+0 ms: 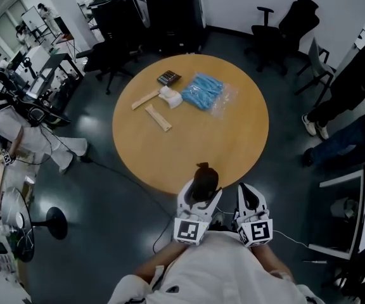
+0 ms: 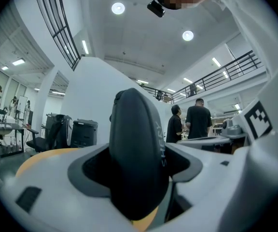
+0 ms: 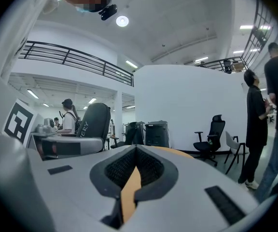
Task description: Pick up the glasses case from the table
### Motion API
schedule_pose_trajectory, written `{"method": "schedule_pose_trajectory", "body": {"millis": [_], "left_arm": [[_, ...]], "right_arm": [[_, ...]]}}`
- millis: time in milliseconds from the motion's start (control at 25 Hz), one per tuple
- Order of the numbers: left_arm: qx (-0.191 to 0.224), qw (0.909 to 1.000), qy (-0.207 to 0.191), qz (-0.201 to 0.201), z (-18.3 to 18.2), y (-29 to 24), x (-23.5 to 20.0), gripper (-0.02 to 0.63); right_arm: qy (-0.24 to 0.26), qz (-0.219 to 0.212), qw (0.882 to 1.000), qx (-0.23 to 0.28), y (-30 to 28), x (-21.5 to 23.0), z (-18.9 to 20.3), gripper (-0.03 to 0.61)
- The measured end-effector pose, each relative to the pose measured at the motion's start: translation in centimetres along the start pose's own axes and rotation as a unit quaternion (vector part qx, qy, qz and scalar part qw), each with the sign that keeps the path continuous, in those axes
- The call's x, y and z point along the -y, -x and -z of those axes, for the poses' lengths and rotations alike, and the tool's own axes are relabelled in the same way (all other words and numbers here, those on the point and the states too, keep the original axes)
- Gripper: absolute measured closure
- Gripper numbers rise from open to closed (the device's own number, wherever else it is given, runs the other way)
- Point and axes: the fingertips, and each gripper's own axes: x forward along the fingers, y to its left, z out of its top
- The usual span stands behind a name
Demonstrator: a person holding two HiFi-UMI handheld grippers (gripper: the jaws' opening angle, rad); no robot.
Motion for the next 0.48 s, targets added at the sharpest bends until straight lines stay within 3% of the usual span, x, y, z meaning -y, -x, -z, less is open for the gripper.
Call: {"method": "schedule_pose_trajectory", "body": {"millis": [360,480], "left_arm": [[0.002,0.9999,-0.015,0.006,0.5,0.38,0.07,0.276],[-0.005,1.0,0.001,0.002,0.3,0.51,0.13,0.276]], "right_arm": [[0.0,0.008,1.0,0.0,0.52,-0.06,-0.03,0.563],[0.0,0.008,1.0,0.0,0.61,-0.14,0.01,0.563]]}}
